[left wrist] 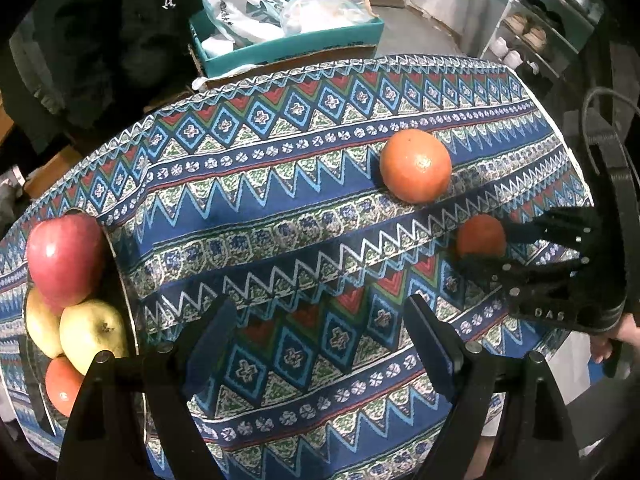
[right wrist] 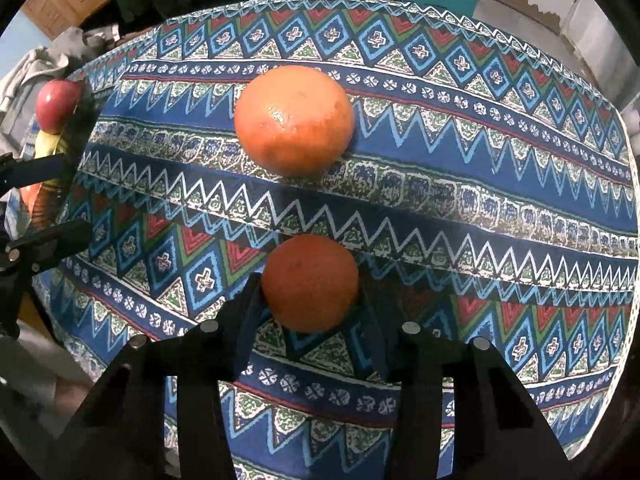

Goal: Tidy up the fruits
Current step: 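Grasp a tangerine with the left tool while the right tool grasps another tangerine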

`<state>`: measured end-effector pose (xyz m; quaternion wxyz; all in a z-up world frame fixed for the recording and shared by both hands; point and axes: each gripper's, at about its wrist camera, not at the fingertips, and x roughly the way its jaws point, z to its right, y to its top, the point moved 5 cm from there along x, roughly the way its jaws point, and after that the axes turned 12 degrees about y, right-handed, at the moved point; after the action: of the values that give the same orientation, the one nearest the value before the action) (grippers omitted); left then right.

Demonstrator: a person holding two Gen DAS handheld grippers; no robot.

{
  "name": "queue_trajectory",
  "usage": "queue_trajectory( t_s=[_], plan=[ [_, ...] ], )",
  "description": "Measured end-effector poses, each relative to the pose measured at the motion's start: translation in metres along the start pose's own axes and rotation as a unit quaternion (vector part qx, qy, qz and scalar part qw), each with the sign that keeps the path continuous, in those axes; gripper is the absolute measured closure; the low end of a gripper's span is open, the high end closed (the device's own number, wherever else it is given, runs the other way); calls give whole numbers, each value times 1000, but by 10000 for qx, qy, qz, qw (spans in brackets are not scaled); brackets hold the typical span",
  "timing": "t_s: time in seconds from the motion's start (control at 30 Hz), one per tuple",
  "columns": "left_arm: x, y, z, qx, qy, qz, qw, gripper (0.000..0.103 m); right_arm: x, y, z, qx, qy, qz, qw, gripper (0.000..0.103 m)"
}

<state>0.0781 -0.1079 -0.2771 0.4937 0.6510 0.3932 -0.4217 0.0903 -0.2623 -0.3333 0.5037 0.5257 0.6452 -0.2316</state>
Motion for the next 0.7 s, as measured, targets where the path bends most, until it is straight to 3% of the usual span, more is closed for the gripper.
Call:
queue_trajectory(
  t_s=[0.43, 0.7],
  plan=[
    [6, 50, 31, -34, -307, 165, 9994, 16, -60, 15, 57, 489, -364, 792, 9950, 58],
    [21, 79, 57, -289, -575, -69, 9979, 16, -76, 26, 81, 674, -427, 1034, 9914, 58]
  ],
)
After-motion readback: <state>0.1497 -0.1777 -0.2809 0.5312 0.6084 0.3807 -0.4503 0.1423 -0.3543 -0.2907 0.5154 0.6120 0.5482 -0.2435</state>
